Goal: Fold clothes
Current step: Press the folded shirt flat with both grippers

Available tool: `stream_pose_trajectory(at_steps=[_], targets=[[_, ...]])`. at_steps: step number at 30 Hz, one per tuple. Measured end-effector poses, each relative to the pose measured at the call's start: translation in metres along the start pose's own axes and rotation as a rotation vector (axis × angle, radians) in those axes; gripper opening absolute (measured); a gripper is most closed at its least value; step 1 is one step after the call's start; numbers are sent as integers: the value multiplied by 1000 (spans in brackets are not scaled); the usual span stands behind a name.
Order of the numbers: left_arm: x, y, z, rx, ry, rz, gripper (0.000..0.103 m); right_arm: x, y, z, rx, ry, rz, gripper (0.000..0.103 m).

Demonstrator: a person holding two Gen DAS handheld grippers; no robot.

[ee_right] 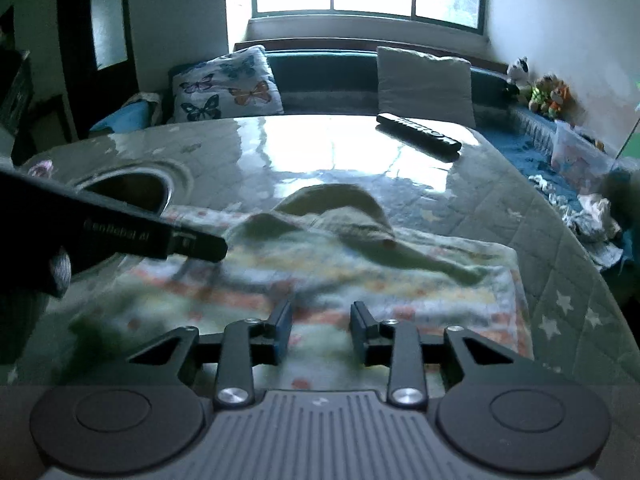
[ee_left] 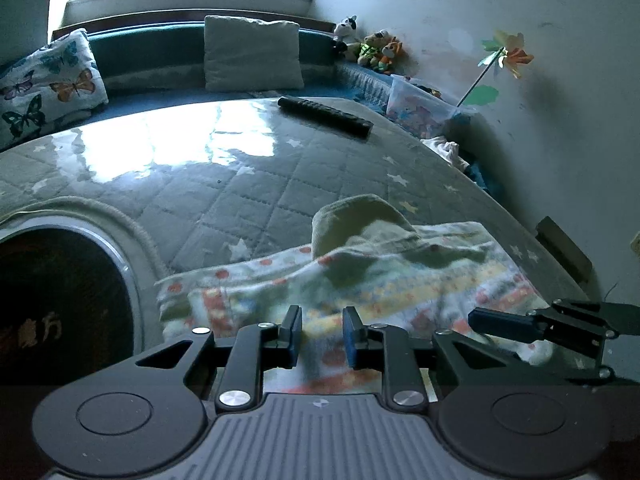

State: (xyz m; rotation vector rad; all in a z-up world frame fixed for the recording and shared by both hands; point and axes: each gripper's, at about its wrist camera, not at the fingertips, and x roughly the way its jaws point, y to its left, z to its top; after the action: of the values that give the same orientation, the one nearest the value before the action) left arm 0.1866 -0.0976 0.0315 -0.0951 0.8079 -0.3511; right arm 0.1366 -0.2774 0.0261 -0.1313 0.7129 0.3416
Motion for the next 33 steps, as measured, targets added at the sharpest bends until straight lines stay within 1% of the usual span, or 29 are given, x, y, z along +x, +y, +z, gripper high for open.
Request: stream_pose_trajectory(at_steps=[2, 4, 8, 10, 12, 15, 19, 21, 23, 26, 32, 33], targets=[[-5, -3, -5, 5, 3, 4, 25, -5, 7, -6, -19, -1, -3, 33], [-9, -5, -10, 11, 7, 8, 30, -11, 13, -11, -29, -4, -2, 38], [-18, -9, -22, 15, 11, 15, 33, -15, 19, -19, -28, -12, -8, 39], [-23, -9, -27, 12, 11, 19, 36, -17, 22, -22, -28, -23, -19, 39], [-28, -9, -34, 12, 8, 20, 37, -21, 23, -24, -14, -28, -19, 42], [-34, -8, -41, 7, 6, 20, 43, -26, 23, -27, 2, -34, -9, 48], [-38, -9, -49, 14, 3, 23, 46, -29, 20, -33, 14, -34, -4, 49], [-40, -8, -51, 9, -1, 22, 47, -33, 18, -34, 25, -42, -2, 53], [-41, -7, -52, 2, -3, 20, 48, -36, 12, -32, 46, -51, -15, 54], [-43, -6, -54, -3, -7, 20, 53, -36, -1, -32, 83, -55, -44, 58], [-48, -5, -59, -4, -15, 17, 58, -34, -38, -41, 201, -46, -116, 61], [-49, -5, -60, -5, -15, 20, 62, -35, -41, -42, 216, -50, -117, 61]])
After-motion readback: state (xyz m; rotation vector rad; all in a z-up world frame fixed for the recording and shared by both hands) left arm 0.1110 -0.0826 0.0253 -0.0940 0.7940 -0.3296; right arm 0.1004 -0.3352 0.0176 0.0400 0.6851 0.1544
